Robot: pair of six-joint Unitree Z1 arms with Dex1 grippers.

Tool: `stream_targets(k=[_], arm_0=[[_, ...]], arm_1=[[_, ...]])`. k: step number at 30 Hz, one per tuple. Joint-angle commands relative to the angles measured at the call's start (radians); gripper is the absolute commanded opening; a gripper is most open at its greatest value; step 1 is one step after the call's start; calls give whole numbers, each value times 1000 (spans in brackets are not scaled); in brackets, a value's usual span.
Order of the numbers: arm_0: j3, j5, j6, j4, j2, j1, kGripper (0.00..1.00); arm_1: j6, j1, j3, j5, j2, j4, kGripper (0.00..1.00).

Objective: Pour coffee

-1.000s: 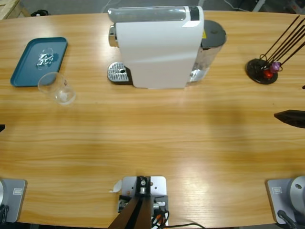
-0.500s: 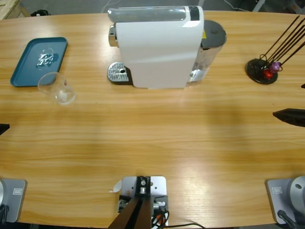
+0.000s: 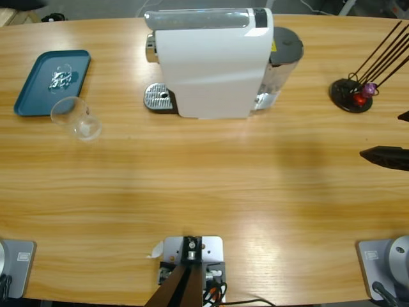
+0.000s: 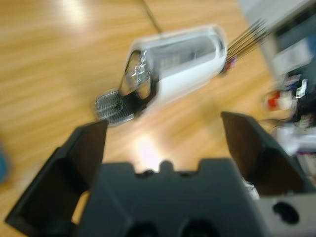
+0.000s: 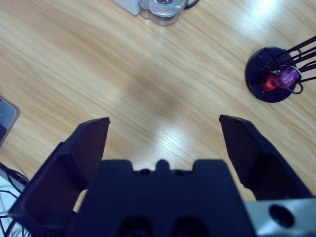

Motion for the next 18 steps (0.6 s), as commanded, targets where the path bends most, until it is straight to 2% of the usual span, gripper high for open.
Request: stream_targets(k=[1, 5, 7, 13, 18], arm_0=[[-314, -162, -161, -8, 414, 49, 989], [-382, -173, -207, 6, 480, 33, 959], [-378, -172, -213, 44, 483, 27, 882], [-367, -135, -187, 225, 470, 23, 872], [-364, -145, -199, 277, 478, 12, 872]], arm_1=[[8, -10, 33, 13, -2, -11, 1000], [8, -10, 34, 14, 4, -13, 1000], [8, -10, 34, 13, 4, -14, 1000], [8, -10, 35, 13, 20, -19, 1000], [8, -10, 35, 12, 21, -20, 1000]])
